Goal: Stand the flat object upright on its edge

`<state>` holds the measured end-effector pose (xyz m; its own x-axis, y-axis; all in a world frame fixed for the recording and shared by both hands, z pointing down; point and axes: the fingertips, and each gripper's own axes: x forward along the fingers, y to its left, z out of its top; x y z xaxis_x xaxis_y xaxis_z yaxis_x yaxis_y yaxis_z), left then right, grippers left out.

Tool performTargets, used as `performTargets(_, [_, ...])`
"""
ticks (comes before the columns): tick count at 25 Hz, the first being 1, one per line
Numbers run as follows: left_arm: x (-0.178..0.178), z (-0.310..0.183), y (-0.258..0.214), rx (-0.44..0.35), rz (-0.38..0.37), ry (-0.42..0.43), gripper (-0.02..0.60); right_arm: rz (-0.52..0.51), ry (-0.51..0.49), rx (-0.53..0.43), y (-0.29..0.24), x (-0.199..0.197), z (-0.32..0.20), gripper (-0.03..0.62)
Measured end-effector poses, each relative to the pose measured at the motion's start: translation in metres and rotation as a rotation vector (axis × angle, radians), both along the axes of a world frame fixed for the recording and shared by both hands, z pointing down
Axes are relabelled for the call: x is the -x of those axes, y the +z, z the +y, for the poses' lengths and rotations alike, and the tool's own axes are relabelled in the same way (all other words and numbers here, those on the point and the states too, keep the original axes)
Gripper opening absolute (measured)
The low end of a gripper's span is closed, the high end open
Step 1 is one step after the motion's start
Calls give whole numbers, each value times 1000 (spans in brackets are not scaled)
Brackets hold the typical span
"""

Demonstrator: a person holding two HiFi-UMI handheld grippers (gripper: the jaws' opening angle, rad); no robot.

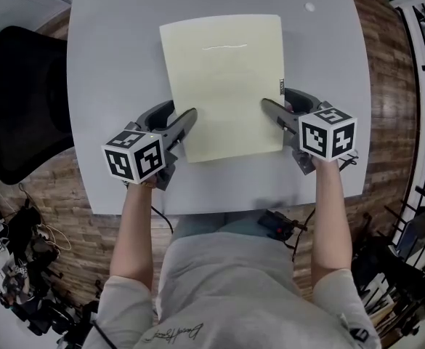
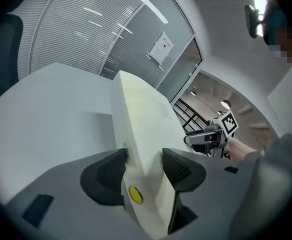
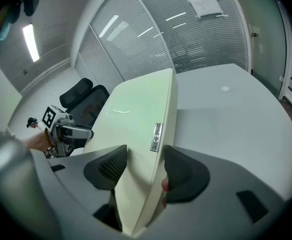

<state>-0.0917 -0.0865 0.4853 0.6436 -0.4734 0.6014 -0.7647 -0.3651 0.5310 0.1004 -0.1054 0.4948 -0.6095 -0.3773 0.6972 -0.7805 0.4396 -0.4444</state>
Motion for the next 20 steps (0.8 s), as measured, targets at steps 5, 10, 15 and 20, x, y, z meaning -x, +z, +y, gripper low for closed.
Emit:
performTargets(5, [-3,-9,-11,-48,3,-4,245,2,14,-48,-13,-4,-7,252])
performTargets(10, [-7,-19,-15,-81,6,-2,244,21,16,-95,-23,-9,-19,250])
performTargets(15, [-3,-29,-20,-117,-13,-11,241,38,-1,-142,-30,-4,-32,247])
performTargets(20, [3,-41,-28,-164,-27,-11,241,43,0,-196,-39,2,-44,245])
